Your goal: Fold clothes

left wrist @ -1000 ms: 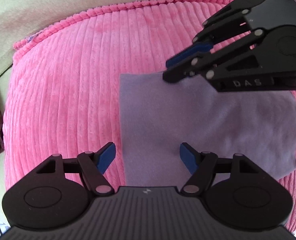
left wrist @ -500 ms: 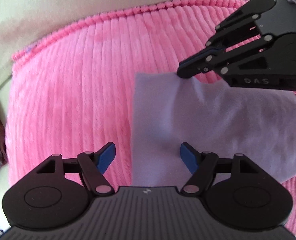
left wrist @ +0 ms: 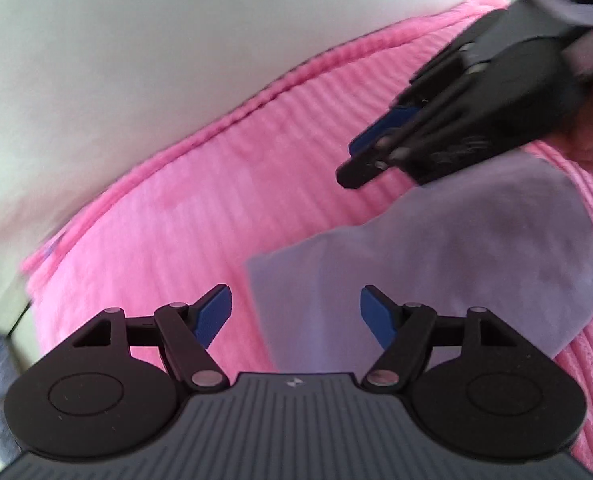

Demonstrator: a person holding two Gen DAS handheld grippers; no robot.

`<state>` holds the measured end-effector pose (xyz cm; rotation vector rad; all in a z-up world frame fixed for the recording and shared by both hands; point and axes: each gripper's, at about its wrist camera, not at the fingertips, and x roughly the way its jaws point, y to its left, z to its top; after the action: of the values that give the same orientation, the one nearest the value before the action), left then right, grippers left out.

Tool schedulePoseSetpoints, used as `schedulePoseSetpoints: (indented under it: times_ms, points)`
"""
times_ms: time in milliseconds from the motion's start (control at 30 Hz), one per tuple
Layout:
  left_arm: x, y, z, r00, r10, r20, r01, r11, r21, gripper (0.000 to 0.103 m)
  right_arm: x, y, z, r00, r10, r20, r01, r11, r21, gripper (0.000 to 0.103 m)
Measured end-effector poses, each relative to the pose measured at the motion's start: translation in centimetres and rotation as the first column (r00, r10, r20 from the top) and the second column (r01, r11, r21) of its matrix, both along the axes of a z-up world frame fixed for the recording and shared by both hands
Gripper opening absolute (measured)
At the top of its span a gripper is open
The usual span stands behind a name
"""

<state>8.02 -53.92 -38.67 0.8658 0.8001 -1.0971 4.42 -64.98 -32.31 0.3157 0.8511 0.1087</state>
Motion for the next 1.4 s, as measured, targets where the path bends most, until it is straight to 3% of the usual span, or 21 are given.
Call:
schedulePoseSetpoints:
  times_ms: [67, 167, 233, 300, 400, 467, 533, 567, 633, 700, 800, 867, 1000, 1067, 1167, 1267, 1400]
  points:
    - [0.5, -0.2, -0.8, 0.999, -0.038, -0.02, 0.038, 0.999, -0.014, 0.072, -1.2, 0.6, -0.6, 0.999, 0.03, -0.026, -0.03, 1.0, 0.009, 0.016]
    - [1.6, -1.1, -3.0, 0.996, -0.085, -0.04, 0.085, 0.996, 0.004, 0.076, -2.6, 1.1, -3.1, 0.995, -0.025, -0.092, 0.015, 0.994, -0.109, 0.016]
    - [2.2, -1.6, -3.3, 0.994, -0.101, -0.039, 0.101, 0.995, 0.008, 0.076, -3.6, 0.4, -3.4, 0.984, -0.152, -0.094, 0.132, 0.973, -0.187, 0.015]
    - [2.2, -1.4, -2.6, 0.996, -0.087, -0.021, 0.087, 0.996, 0.006, 0.076, -4.9, -0.6, -3.2, 0.953, -0.292, -0.085, 0.26, 0.927, -0.27, 0.016]
    - [1.9, -0.5, -1.0, 0.999, -0.051, -0.002, 0.051, 0.999, -0.008, 0.072, -7.6, -1.9, -1.7, 0.896, -0.441, -0.056, 0.413, 0.872, -0.265, 0.017]
    - [1.6, 0.1, -0.2, 0.998, -0.049, -0.036, 0.048, 0.998, -0.027, 0.072, -8.7, -1.5, -0.8, 0.898, -0.44, -0.028, 0.42, 0.873, -0.246, 0.017]
    - [1.2, 0.5, 0.1, 0.996, -0.058, -0.072, 0.055, 0.998, -0.036, 0.072, -8.7, -1.1, -0.6, 0.916, -0.401, -0.023, 0.388, 0.899, -0.202, 0.017]
    - [0.9, 0.6, -0.4, 0.994, -0.064, -0.088, 0.062, 0.998, -0.024, 0.073, -8.4, -0.8, -1.2, 0.93, -0.364, -0.041, 0.353, 0.921, -0.162, 0.016]
    - [0.8, 0.7, -1.5, 0.995, -0.057, -0.087, 0.058, 0.998, 0.016, 0.073, -8.0, -0.2, -2.3, 0.939, -0.331, -0.096, 0.312, 0.934, -0.174, 0.014]
    - [1.1, 1.3, -1.9, 0.997, -0.024, -0.069, 0.027, 0.999, 0.038, 0.073, -9.0, 0.1, -3.0, 0.918, -0.376, -0.123, 0.328, 0.897, -0.296, 0.014]
    - [1.5, 2.9, -0.7, 0.997, 0.021, -0.07, -0.02, 1.0, 0.019, 0.072, -11.6, -0.6, -1.8, 0.861, -0.488, -0.142, 0.418, 0.838, -0.35, 0.015]
    - [1.0, 4.4, 0.7, 0.998, 0.033, -0.06, -0.033, 0.999, 0.001, 0.071, -13.0, 0.0, -0.7, 0.856, -0.498, -0.138, 0.42, 0.826, -0.377, 0.016]
    - [-1.2, 6.1, 1.5, 0.998, -0.03, -0.062, 0.029, 0.999, -0.027, 0.072, -13.3, 4.0, 1.3, 0.915, -0.397, -0.069, 0.36, 0.883, -0.302, 0.016]
    - [-2.5, 6.8, 1.2, 0.994, -0.084, -0.07, 0.082, 0.996, -0.029, 0.072, -12.8, 6.4, 1.1, 0.946, -0.317, -0.064, 0.291, 0.921, -0.258, 0.015]
    - [-4.1, 7.9, -0.7, 0.988, -0.151, -0.036, 0.151, 0.988, 0.011, 0.072, -11.8, 9.7, -1.1, 0.968, -0.233, -0.095, 0.196, 0.936, -0.291, 0.014]
    - [-4.1, 9.3, -1.7, 0.986, -0.165, 0.013, 0.164, 0.985, 0.056, 0.072, -12.3, 10.5, -3.2, 0.945, -0.278, -0.171, 0.204, 0.913, -0.353, 0.013]
    - [-3.9, 11.0, -1.8, 0.981, -0.184, 0.06, 0.178, 0.98, 0.088, 0.071, -14.1, 10.1, -2.4, 0.906, -0.366, -0.213, 0.267, 0.884, -0.385, 0.014]
